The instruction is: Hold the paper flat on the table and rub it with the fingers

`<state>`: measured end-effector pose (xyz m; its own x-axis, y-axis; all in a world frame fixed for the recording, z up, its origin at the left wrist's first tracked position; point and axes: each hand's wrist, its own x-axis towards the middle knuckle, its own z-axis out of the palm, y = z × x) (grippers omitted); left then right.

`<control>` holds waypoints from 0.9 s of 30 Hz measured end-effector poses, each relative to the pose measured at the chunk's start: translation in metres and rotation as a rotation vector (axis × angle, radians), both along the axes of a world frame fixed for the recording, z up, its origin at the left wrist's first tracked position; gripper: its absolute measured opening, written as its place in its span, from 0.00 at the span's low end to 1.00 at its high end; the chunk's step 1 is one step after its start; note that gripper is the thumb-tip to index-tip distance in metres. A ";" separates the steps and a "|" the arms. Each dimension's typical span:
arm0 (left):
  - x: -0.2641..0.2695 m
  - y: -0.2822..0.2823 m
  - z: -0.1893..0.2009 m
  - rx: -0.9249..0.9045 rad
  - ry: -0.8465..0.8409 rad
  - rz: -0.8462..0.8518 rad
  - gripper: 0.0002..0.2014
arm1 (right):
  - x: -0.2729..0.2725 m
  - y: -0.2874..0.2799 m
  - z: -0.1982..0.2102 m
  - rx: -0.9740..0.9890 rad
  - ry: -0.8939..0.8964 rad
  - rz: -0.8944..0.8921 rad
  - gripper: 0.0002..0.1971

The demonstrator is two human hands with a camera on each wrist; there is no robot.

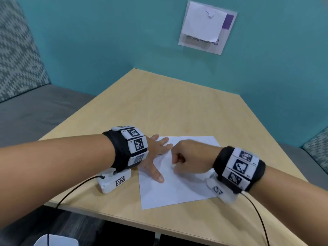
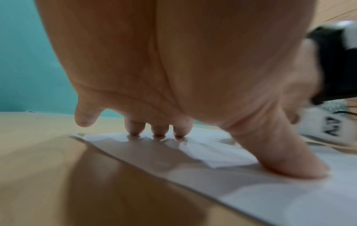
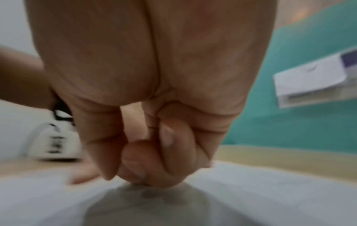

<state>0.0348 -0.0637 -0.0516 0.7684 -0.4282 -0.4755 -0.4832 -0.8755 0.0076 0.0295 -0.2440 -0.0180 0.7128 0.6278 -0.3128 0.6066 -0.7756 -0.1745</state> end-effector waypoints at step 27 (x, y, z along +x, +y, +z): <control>-0.029 -0.002 0.013 0.007 -0.077 -0.024 0.52 | -0.003 -0.006 -0.001 0.019 -0.039 -0.027 0.05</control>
